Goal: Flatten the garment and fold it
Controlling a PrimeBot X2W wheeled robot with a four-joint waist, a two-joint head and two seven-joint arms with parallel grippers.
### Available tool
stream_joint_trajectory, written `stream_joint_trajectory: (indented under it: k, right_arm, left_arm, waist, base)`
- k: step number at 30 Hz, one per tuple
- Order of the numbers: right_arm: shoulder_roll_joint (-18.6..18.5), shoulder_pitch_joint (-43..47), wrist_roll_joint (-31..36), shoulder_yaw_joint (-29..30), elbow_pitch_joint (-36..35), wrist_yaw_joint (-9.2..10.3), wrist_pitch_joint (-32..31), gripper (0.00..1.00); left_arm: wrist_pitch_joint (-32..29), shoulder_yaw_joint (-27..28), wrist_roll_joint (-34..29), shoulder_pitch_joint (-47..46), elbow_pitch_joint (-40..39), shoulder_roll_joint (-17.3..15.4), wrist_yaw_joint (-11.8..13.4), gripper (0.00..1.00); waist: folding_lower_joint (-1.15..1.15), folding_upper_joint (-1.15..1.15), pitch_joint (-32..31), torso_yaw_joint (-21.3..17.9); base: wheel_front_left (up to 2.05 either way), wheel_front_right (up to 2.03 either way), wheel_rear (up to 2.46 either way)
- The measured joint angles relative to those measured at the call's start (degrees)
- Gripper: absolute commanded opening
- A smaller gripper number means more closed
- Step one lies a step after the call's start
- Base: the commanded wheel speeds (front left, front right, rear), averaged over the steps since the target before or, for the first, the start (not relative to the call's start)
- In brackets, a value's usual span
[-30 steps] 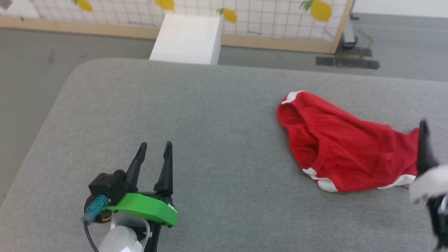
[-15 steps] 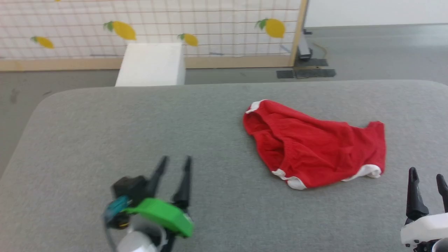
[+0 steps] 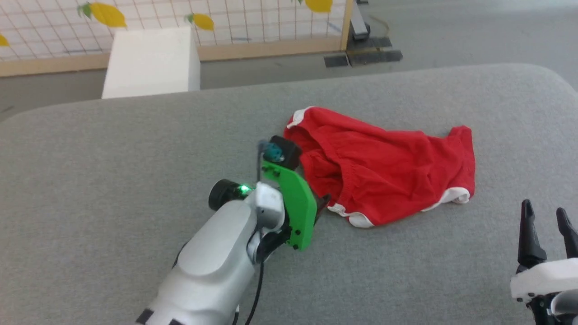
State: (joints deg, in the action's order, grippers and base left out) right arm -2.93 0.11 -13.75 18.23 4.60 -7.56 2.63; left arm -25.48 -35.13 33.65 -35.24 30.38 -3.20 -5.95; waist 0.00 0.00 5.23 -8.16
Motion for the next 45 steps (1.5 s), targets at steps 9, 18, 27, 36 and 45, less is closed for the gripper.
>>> stream_joint_trajectory:
  k: [9, 18, 27, 36, 45]
  right_arm:
    - [0.0, -1.8, -0.9, -0.7, 2.7, 0.0, 2.0, 1.0]
    - [0.0, -2.5, -1.0, -0.2, 4.6, 0.0, 3.1, 1.0]
    - [0.0, -2.6, -0.2, 0.1, 4.9, 0.0, 3.1, 1.0]
    - [0.0, -1.2, 0.7, 0.0, 4.1, 0.0, 1.4, 1.0]
    - [0.0, -0.5, 1.2, -1.1, 3.0, 0.0, -0.1, 1.0]
  left_arm:
    - [-7.7, -6.0, 3.1, -6.1, 4.0, 0.2, 0.5, 1.0]
    - [-7.2, -8.0, 4.7, -6.8, 6.5, 0.3, 1.5, 0.0]
    - [-3.0, -6.5, 8.5, -7.4, 5.9, 0.4, 2.5, 0.0]
    - [0.0, 0.8, 13.3, -5.2, 2.0, -3.9, 6.2, 0.0]
    - [0.9, 7.4, 19.0, 9.8, -4.5, -11.0, 12.4, 0.0]
  waist:
    - [0.0, 0.0, 4.6, -4.4]
    - [0.0, 0.0, 7.4, -6.6]
    - [0.0, 0.0, 6.4, -3.2]
    - [0.0, 0.0, 3.8, 3.7]
    - [0.0, 0.0, 0.9, 10.5]
  base:
    - [0.0, 0.0, 0.0]
    - [0.0, 0.0, 0.0]
    - [0.0, 0.0, 0.0]
    - [0.0, 0.0, 0.0]
    - [0.0, 0.0, 0.0]
